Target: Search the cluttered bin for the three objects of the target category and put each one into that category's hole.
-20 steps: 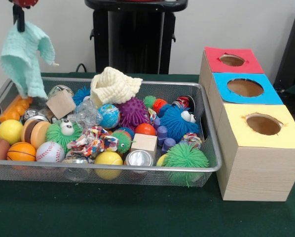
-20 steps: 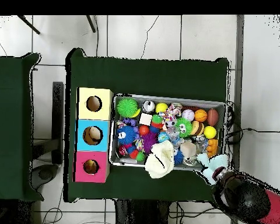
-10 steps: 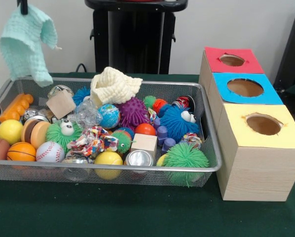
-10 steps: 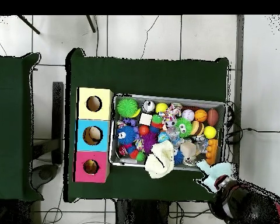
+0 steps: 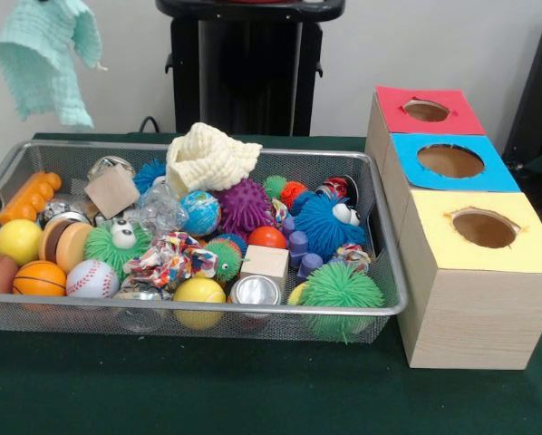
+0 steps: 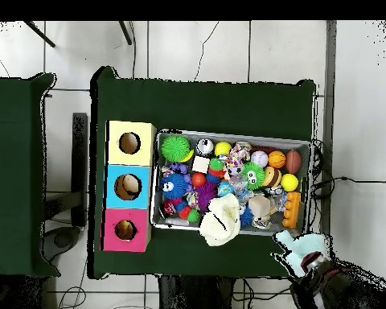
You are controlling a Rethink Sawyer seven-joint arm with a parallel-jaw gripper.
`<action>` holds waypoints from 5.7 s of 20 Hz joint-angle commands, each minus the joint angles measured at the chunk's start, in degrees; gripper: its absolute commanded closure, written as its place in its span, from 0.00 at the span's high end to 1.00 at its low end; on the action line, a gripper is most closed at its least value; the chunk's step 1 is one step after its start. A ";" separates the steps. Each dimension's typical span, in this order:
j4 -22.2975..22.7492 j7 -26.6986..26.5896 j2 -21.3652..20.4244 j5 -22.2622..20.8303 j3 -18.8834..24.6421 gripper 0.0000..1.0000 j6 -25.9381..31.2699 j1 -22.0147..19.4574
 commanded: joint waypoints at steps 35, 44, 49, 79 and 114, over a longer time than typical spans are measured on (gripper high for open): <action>2.62 -10.13 1.35 3.51 14.57 0.00 3.62 -4.62; 2.92 -4.35 1.32 4.60 13.01 0.00 2.93 0.40; 3.28 -1.21 1.23 4.98 11.25 0.00 2.24 3.74; 0.13 10.03 4.24 7.58 -0.26 0.00 2.23 21.43; -2.81 5.28 6.83 9.69 -6.33 1.00 -0.98 22.31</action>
